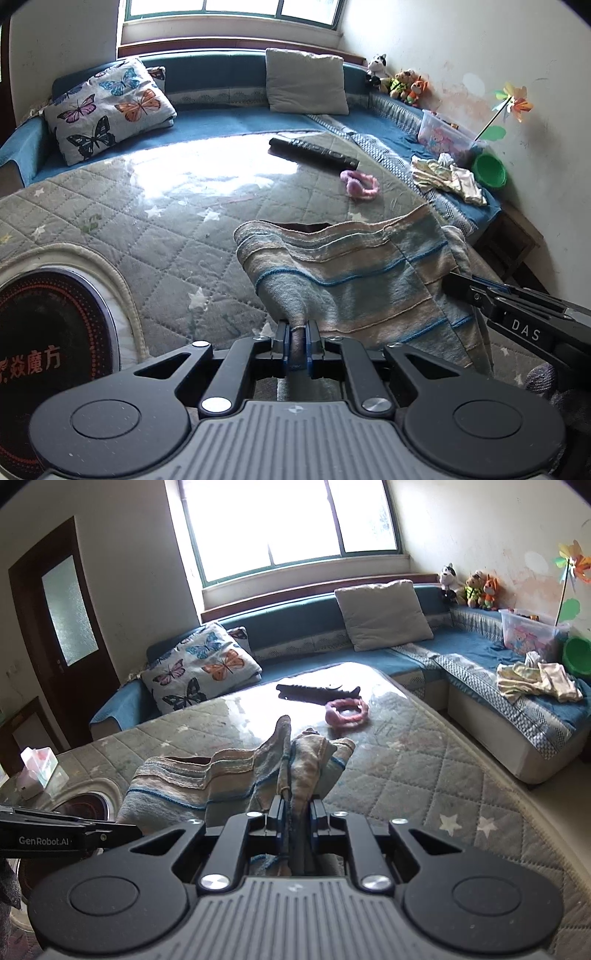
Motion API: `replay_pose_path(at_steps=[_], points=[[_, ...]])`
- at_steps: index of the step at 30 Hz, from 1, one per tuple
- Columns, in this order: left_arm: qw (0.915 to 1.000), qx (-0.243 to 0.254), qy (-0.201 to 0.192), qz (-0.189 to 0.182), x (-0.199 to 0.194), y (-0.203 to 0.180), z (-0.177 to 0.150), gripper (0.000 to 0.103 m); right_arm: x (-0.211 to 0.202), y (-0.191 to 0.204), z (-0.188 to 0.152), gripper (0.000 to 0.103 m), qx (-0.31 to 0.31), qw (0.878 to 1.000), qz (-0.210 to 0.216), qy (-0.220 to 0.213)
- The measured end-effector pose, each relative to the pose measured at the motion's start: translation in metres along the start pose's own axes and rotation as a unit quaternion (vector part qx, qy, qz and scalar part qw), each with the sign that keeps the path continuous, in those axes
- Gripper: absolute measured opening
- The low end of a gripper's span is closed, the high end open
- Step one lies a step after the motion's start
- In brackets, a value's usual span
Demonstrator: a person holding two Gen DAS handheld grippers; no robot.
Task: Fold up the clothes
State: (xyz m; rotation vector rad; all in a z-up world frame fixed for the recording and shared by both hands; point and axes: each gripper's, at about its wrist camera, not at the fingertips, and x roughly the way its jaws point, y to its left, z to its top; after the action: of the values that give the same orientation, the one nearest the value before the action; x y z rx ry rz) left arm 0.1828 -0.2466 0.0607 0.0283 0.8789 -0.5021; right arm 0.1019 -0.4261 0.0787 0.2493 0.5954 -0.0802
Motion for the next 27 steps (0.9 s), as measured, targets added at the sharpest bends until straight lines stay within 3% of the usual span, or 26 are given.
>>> replay_pose_path(at_steps=[10, 12, 14, 17, 19, 20, 27], points=[[0.9995, -0.003, 0.030, 0.015, 0.018, 0.014, -0.009, 0.014, 0.026, -0.009, -0.016, 0.019, 0.000, 0.999, -0.031, 0.035], [0.9994, 0.001, 0.030, 0.019, 0.017, 0.014, -0.011, 0.019, 0.024, -0.012, -0.018, 0.019, 0.003, 0.999, -0.033, 0.033], [0.9994, 0.005, 0.028, 0.020, 0.013, 0.014, -0.013, 0.034, 0.018, -0.013, -0.020, 0.019, 0.004, 0.999, -0.034, 0.027], [0.9994, 0.021, 0.019, 0.022, 0.005, 0.010, -0.018, 0.040, 0.008, -0.009, -0.021, 0.021, -0.007, 0.999, -0.027, 0.021], [0.9994, 0.027, 0.015, 0.017, -0.002, 0.007, -0.024, 0.050, -0.002, -0.004, -0.026, 0.030, -0.016, 1.000, -0.013, 0.020], [0.9994, 0.031, 0.013, 0.013, -0.005, 0.006, -0.027, 0.051, -0.006, -0.001, -0.029, 0.035, -0.020, 1.000, -0.006, 0.020], [0.9981, 0.059, 0.018, 0.004, -0.019, -0.005, -0.055, 0.057, -0.028, 0.015, -0.055, 0.035, -0.041, 0.998, 0.028, 0.030]])
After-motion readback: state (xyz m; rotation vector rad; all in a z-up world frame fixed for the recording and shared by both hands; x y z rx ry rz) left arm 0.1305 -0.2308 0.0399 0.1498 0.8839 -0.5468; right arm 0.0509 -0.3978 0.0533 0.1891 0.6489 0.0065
